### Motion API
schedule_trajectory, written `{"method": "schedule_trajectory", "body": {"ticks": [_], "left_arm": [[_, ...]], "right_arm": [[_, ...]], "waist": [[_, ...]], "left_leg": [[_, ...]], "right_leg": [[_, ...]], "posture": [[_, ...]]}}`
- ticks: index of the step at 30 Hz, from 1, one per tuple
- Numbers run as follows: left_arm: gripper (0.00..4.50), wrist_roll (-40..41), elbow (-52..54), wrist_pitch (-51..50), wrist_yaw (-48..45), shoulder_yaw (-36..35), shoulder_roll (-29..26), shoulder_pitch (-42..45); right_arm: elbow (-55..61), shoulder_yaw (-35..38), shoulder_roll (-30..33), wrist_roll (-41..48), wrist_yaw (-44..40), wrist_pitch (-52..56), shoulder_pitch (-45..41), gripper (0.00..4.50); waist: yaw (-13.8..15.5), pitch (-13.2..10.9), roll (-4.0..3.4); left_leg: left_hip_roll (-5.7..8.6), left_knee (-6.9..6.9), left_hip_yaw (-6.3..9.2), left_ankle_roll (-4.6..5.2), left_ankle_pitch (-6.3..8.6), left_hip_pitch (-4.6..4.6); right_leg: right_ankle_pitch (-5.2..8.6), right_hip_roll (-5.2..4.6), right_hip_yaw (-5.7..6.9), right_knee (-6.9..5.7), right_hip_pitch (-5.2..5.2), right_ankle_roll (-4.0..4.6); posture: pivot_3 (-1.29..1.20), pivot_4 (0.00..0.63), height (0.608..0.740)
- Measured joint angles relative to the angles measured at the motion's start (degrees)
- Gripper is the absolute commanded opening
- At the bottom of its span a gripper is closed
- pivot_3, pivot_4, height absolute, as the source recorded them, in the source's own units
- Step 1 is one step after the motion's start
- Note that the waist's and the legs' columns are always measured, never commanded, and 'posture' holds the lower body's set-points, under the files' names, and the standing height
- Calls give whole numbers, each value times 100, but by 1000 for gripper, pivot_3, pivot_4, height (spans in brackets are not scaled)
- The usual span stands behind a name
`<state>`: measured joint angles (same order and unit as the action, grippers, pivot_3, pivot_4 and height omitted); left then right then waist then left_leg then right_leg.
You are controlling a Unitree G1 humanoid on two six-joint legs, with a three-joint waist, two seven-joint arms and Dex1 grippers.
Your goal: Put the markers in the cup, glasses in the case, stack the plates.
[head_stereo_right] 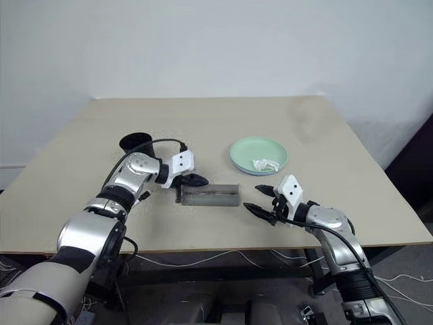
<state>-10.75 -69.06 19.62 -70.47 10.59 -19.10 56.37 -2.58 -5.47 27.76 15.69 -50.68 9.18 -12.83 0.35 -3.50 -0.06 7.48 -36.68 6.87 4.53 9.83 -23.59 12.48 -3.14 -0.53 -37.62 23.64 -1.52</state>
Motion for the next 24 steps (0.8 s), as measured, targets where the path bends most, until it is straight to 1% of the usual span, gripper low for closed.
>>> {"method": "schedule_trajectory", "body": {"ticks": [5,11,14,17,20,24], "left_arm": [[15,157,665,-129,-386,2,-83,-359],[15,245,1018,-335,-164,-3,-120,-544],[15,333,1108,-454,340,-179,-114,-551],[15,518,1450,-694,1110,-507,-118,-570],[15,741,2290,-1198,1535,-747,-158,-909],[15,923,3646,-2306,1808,-804,-391,-1842]], "right_arm": [[-113,-16,-39,-14,-45,-62,-58,3358],[-155,-25,-41,-15,-78,-78,-98,3358],[-157,-30,-42,-14,-88,-86,-134,3358],[-159,-37,-44,-14,-112,-86,-185,3358],[-172,-43,-46,-14,-147,-88,-245,3358],[-300,-43,-48,-14,-184,-89,-290,3358]], "waist": [[11,1,-2],[11,1,-2],[13,1,-2],[16,0,-2],[11,2,-3],[-26,2,-5]], "left_leg": [[0,-1,0,0,0,2],[0,0,0,0,0,3],[0,0,0,0,0,3],[0,0,0,0,0,3],[0,5,-2,0,0,6],[0,15,-6,-1,0,8]], "right_leg": [[0,-1,-6,0,-2,0],[0,1,-9,-2,0,1],[0,1,-9,-2,1,0],[0,1,-11,-1,1,0],[0,1,-14,2,1,0],[-2,9,-20,-1,11,3]], "posture": [[0,0,738],[0,0,738],[0,0,738],[0,0,738],[0,0,738],[0,0,738]]}}
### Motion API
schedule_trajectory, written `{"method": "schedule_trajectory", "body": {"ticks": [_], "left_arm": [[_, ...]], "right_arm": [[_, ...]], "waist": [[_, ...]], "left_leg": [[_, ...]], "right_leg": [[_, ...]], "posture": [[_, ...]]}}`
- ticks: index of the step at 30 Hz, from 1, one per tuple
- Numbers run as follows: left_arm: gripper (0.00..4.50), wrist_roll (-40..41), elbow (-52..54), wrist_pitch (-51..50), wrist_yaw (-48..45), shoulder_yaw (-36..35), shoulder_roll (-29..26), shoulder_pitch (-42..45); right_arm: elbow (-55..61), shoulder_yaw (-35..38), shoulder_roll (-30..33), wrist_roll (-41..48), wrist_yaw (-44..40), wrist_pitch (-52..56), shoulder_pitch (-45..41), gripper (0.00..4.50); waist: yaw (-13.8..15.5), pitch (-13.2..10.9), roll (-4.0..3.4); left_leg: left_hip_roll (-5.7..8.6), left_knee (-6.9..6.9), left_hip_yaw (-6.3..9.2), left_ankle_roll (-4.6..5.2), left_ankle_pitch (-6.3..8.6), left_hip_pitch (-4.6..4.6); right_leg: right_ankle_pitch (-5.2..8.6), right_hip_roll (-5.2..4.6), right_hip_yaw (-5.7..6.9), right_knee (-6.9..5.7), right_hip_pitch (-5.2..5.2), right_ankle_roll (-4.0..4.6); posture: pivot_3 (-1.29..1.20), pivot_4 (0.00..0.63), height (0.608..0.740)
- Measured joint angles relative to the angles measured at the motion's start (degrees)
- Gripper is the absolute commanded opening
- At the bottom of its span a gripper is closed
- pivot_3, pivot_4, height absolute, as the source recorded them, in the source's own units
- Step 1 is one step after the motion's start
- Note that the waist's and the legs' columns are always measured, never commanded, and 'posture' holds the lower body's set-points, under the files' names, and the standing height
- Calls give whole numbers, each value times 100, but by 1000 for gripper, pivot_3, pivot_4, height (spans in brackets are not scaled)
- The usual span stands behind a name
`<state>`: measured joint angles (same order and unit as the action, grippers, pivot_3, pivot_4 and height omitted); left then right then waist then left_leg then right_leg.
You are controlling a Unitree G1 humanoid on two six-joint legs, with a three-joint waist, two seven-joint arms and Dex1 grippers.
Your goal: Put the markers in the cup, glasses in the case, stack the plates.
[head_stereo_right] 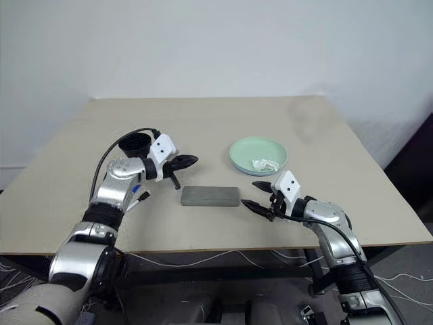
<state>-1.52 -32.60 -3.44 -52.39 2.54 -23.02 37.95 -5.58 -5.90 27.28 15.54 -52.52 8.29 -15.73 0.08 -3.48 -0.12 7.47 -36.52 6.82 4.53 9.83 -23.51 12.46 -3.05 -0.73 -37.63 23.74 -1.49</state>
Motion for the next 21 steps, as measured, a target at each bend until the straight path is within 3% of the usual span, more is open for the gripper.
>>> {"method": "schedule_trajectory", "body": {"ticks": [1,4,11,21], "left_arm": [[15,4,201,-213,25,0,-73,-159],[603,0,965,-1068,147,2,-449,-633],[2953,151,2543,-2558,352,-191,-1094,-1301],[2953,283,2958,-3610,451,-186,-1495,-1587]], "right_arm": [[-28,1,3,0,-12,0,-7,3358],[-73,-4,-2,1,-46,-2,-43,3358],[-139,-45,-72,0,-144,-19,-154,3358],[-182,-57,-121,0,-144,-19,-154,3358]], "waist": [[2,0,0],[3,-1,-2],[27,-1,-8],[52,-1,-9]], "left_leg": [[0,0,0,0,0,0],[-2,1,1,-1,0,0],[-2,3,1,-1,0,3],[-2,45,-2,-11,-6,3]], "right_leg": [[-1,0,-2,-1,1,2],[-5,2,-4,-4,12,9],[3,-1,-8,-4,5,25],[1,2,-14,-3,34,25]], "posture": [[0,0,738],[0,0,738],[0,0,738],[0,0,738]]}}
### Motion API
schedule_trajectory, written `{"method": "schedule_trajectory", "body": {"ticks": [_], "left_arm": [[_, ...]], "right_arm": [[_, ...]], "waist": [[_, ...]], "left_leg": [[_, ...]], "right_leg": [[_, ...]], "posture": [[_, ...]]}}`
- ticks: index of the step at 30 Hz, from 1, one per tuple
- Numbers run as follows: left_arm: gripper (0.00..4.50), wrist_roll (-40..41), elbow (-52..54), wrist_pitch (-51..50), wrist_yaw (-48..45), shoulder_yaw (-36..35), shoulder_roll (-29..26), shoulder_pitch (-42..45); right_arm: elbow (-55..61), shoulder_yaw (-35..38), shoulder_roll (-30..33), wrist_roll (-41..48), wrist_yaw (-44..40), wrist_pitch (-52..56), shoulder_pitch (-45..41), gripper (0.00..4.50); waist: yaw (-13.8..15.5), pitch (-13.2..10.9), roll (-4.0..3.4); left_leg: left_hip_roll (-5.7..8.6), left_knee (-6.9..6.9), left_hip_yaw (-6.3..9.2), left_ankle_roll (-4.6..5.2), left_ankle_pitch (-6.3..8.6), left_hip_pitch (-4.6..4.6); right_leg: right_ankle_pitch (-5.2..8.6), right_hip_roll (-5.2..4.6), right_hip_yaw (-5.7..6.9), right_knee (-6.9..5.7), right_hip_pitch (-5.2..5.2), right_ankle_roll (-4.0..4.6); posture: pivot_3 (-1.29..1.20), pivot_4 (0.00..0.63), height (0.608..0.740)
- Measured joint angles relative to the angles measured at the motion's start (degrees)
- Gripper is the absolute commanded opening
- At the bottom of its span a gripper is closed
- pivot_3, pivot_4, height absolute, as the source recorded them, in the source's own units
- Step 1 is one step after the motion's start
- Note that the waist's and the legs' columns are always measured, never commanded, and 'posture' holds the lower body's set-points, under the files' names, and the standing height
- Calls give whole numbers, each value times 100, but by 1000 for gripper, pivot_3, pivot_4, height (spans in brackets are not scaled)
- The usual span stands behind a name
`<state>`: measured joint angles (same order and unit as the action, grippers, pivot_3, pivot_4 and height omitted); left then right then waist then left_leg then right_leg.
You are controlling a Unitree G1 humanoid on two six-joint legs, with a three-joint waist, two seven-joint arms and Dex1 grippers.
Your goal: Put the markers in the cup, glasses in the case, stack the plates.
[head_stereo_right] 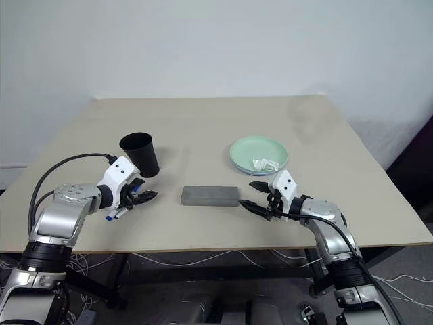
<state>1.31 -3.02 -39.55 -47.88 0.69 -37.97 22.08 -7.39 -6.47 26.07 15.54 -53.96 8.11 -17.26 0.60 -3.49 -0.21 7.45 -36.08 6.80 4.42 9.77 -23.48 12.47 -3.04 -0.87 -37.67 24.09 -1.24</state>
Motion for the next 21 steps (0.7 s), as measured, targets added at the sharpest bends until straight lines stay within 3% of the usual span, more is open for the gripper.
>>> {"method": "schedule_trajectory", "body": {"ticks": [21], "left_arm": [[2953,-18,-896,-241,390,470,33,364]], "right_arm": [[23,2,6,0,121,6,159,3358]], "waist": [[3,3,-5]], "left_leg": [[0,3,-2,0,0,-1]], "right_leg": [[1,-4,-4,0,1,3]], "posture": [[0,0,738]]}}
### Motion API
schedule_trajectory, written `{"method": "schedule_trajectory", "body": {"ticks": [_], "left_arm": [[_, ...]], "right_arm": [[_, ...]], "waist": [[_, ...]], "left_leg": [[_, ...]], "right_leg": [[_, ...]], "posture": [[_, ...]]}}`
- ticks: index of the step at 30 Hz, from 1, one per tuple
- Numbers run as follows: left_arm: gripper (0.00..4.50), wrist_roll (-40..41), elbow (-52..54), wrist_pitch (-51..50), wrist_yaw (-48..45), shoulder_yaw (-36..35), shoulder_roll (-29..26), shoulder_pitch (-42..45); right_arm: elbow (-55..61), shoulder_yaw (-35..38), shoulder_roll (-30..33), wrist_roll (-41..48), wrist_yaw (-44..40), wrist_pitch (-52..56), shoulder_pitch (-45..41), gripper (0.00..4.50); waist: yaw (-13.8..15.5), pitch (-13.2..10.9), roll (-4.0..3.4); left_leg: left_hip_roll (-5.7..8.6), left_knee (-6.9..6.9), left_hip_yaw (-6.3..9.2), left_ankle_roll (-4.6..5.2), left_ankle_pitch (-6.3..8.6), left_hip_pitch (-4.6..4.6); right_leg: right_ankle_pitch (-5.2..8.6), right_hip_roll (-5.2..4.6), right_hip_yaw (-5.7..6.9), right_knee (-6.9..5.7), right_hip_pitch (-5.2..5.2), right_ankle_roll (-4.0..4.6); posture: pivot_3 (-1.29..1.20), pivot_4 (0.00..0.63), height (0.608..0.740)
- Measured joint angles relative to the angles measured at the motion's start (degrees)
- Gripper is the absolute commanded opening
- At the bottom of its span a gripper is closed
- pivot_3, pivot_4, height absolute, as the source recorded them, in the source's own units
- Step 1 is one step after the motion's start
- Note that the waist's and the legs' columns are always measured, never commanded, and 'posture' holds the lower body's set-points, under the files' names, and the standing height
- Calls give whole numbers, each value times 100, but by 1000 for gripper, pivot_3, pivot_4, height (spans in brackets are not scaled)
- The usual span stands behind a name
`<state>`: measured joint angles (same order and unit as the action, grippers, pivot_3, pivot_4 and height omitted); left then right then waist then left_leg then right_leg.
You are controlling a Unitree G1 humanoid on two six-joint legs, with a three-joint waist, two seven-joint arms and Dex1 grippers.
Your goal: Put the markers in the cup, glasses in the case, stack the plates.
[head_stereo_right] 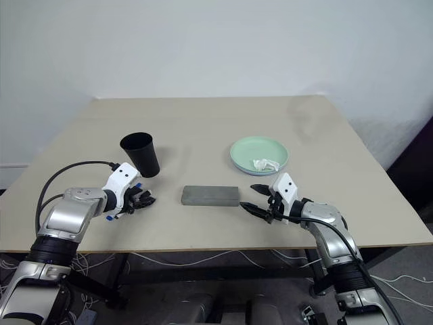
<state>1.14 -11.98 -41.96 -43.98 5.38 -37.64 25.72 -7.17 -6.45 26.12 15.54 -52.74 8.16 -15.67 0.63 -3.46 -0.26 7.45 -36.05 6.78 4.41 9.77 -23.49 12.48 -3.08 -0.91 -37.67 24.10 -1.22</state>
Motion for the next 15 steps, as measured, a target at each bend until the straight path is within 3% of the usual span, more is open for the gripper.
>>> {"method": "schedule_trajectory", "body": {"ticks": [5,14,15], "left_arm": [[2953,9,-72,2,1,9,9,42],[33,1,-223,2,46,34,24,125],[31,0,-224,11,46,34,23,128]], "right_arm": [[0,0,0,0,13,-1,11,3358],[0,0,-3,0,45,-3,24,3358],[0,0,-3,0,45,-3,24,3358]], "waist": [[0,1,-3],[-2,1,-3],[-3,1,-3]], "left_leg": [[0,1,1,0,0,0],[0,4,1,0,0,-1],[0,4,1,0,0,-1]], "right_leg": [[1,-1,0,-1,0,1],[0,-2,0,-1,5,2],[0,-2,0,0,6,2]], "posture": [[0,0,738],[0,0,738],[0,0,738]]}}
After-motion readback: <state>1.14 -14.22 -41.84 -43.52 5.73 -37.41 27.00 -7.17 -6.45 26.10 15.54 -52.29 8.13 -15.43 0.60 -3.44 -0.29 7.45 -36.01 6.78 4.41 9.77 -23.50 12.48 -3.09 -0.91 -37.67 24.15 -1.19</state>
